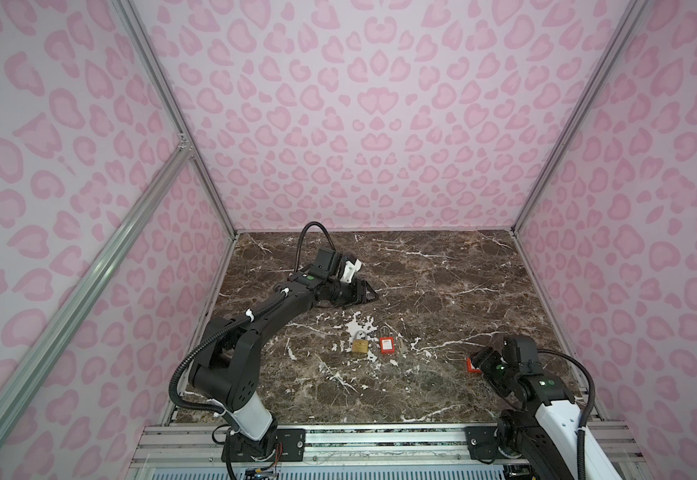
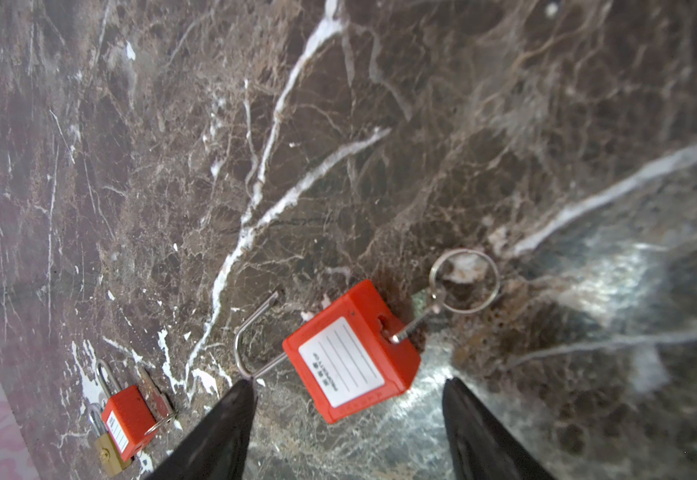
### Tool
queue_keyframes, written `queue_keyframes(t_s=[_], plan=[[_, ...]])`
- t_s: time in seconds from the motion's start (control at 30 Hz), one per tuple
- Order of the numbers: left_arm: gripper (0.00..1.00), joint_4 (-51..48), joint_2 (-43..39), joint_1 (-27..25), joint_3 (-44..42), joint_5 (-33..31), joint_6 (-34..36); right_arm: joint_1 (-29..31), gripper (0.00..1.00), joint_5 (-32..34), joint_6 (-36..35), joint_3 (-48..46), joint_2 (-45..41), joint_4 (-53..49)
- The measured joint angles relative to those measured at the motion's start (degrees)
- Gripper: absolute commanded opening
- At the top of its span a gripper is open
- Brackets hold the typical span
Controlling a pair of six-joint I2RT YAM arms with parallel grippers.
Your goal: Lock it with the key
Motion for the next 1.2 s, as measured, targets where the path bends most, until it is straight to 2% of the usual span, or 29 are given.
queue_keyframes(t_s=[0.37,0.57,0.9,1.2], plan=[[0.57,0.02,1.55,-0.02,0.48,-0.04,0.00,-0.28,0.75,1.64,-5.16,3.32,9.79,3.32],[0.57,0.02,1.79,-0.02,0.61,-0.02,0.00,-0.28,0.74,-3.23,-5.40,2.64,12.31,7.39],[0.57,0.02,2.73,-0.02,0.79,0.31,0.00,-0.11,0.74,-13.77,3.15,-2.34,10.25,15.63],[0.57,0.04,2.78,-0.02,1.27,0.79,0.02,3.58,0.74,-15.28,4.17,-0.04,15.72,17.88]])
